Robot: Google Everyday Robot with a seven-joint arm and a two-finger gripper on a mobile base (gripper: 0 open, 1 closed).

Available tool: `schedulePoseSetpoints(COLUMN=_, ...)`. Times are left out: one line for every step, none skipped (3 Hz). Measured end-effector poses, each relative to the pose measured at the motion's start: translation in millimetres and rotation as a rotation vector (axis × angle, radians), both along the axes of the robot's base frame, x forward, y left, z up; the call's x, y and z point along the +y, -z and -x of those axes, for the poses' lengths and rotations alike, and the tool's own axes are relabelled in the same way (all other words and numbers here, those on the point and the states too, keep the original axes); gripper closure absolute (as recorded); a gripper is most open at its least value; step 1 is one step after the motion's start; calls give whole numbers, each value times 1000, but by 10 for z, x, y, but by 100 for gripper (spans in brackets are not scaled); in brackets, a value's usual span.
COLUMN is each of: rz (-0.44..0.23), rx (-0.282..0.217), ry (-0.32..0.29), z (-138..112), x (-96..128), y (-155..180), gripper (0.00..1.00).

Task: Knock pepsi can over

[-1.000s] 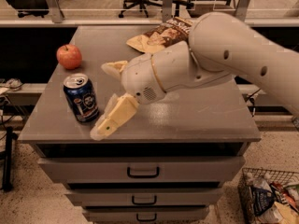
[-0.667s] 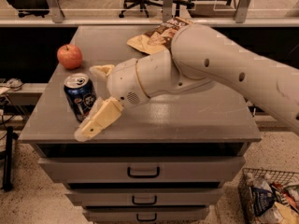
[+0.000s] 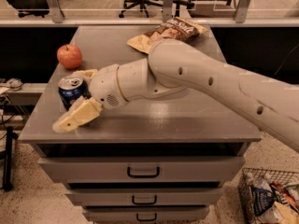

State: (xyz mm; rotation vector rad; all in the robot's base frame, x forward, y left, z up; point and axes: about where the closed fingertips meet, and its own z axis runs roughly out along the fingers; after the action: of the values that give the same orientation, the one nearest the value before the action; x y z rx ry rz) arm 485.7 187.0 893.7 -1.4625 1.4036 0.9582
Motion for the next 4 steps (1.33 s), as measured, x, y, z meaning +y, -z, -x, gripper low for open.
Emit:
schedulePoseSetpoints(rz=-31, rx=22, ry=20, z=-122, x=103, y=94, gripper=39)
schedulePoseSetpoints(rz=-50, rx=26, ry=40, z=-228, x=108, y=116, gripper=61)
schedulePoseSetpoints(rz=-62, rx=11, ry=69, z=-362, x=-37, y=13, gripper=86)
schedulePoseSetpoints(rz=-47, rx=-36, ry=110, z=-551, x=-361, y=-216, gripper=100)
